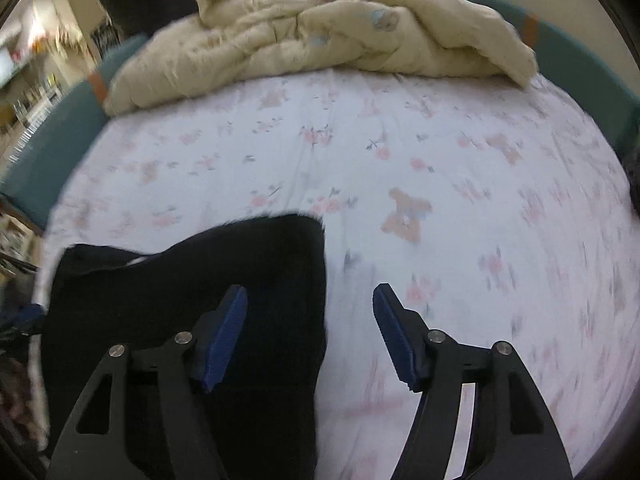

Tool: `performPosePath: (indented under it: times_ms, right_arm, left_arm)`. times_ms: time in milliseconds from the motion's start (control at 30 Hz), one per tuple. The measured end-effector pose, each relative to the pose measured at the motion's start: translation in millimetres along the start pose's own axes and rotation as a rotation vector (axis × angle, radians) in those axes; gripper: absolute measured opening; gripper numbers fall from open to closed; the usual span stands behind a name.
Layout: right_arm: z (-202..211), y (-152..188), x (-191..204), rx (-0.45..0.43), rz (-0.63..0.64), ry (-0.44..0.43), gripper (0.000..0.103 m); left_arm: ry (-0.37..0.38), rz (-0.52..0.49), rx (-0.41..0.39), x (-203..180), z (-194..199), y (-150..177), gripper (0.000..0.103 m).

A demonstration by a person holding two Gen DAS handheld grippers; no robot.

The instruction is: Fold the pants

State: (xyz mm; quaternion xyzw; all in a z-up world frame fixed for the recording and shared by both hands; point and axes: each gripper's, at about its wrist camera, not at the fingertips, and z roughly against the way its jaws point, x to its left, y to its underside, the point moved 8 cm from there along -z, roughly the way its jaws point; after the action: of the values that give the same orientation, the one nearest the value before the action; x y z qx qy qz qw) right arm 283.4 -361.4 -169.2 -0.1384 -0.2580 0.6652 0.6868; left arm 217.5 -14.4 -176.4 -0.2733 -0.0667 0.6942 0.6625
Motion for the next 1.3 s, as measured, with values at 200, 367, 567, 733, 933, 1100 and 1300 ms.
performPosePath:
  times_ms: [200, 367, 567, 733, 933, 1100, 1300]
  right_arm:
    - [62.5, 83.2, 1.5, 0.063, -0.091, 0.023, 0.068]
    - [100.3, 170.7, 2.6, 0.134, -0.219, -0.028, 0.068]
    - [120.6, 245.3, 7.0, 0.217, -0.298, -0.111, 0.068]
    - [106.1, 291.4, 4.6, 0.312, -0.269, -0.092, 0.044]
    - [88.0, 306.0, 15.5, 0.368, -0.209, -0.106, 0.039]
    - [74.4, 320.2, 36.1, 0.446, -0.091, -0.141, 0.004]
    - [126.1, 285.0, -8.8, 0.180, -0.264, -0.124, 0.003]
  left_arm:
    - [0.036, 0.027, 0.064, -16.2, 48.7, 78.8, 0.084]
    - [0.087, 0.059, 0.184, -33.2, 66.5, 168.8, 0.084]
    - [0.162, 0.022, 0.276, -65.9, 65.5, 246.6, 0.081]
    - [0.207, -0.011, 0.317, -95.3, 65.2, 283.8, 0.080]
    - [0.155, -0.146, 0.256, -116.2, 50.5, 292.3, 0.080]
    - [0.156, -0.148, 0.249, -114.7, 45.4, 286.6, 0.080]
    - [0.166, -0.155, 0.272, -111.7, 39.9, 292.2, 0.080]
